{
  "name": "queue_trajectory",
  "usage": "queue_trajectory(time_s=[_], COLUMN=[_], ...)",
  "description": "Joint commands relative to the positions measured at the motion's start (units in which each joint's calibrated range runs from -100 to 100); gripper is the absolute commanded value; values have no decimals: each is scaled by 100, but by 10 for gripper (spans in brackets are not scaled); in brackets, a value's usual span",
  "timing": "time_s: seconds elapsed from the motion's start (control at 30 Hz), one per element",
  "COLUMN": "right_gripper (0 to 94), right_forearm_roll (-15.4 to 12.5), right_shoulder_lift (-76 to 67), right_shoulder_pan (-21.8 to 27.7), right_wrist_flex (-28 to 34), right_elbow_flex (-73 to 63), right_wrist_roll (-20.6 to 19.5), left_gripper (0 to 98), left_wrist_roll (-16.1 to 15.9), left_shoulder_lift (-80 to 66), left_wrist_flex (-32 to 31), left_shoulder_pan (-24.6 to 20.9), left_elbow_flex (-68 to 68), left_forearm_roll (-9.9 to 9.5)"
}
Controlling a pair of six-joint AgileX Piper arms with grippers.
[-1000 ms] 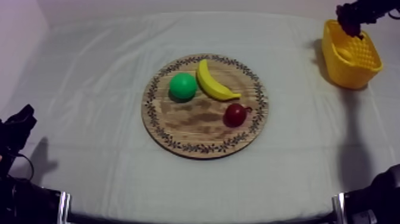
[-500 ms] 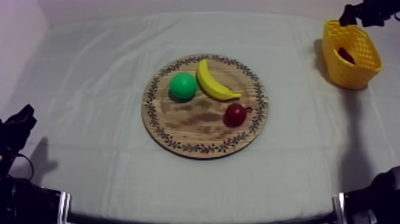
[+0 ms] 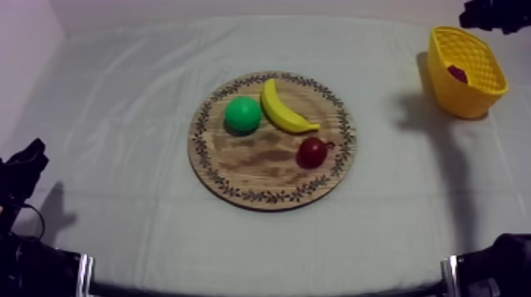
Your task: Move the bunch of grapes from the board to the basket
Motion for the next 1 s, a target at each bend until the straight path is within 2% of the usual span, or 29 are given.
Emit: queue_trajectory(time_s=[0.0, 0.23, 0.4, 0.57, 0.8, 0.97], right_gripper=[257, 48, 13, 6, 5, 5], right_forearm_roll=[25, 20, -32, -197, 128, 633], right_shoulder_lift=[-974, -2883, -4286, -5801, -6965, -7434], right_shoulder_pan=[-39, -250, -384, -403, -479, -537], right_wrist_flex=[-89, -680, -1327, -1905, -2282, -2278], right_elbow_flex=[650, 2240, 3545, 5058, 6396, 6863], right_wrist_roll=[-11, -51, -145, -17, -285, -771], left_gripper=[1, 1, 1, 1, 1, 1], left_wrist_roll=[1, 1, 1, 1, 1, 1], left_shoulder_lift=[5, 5, 5, 5, 5, 5], left_wrist_flex=[-1, -1, -1, -1, -1, -1], left_shoulder_pan=[-3, -3, -3, -3, -3, -3], left_elbow_flex=[0, 0, 0, 0, 0, 0], left_forearm_roll=[1, 1, 1, 1, 1, 1])
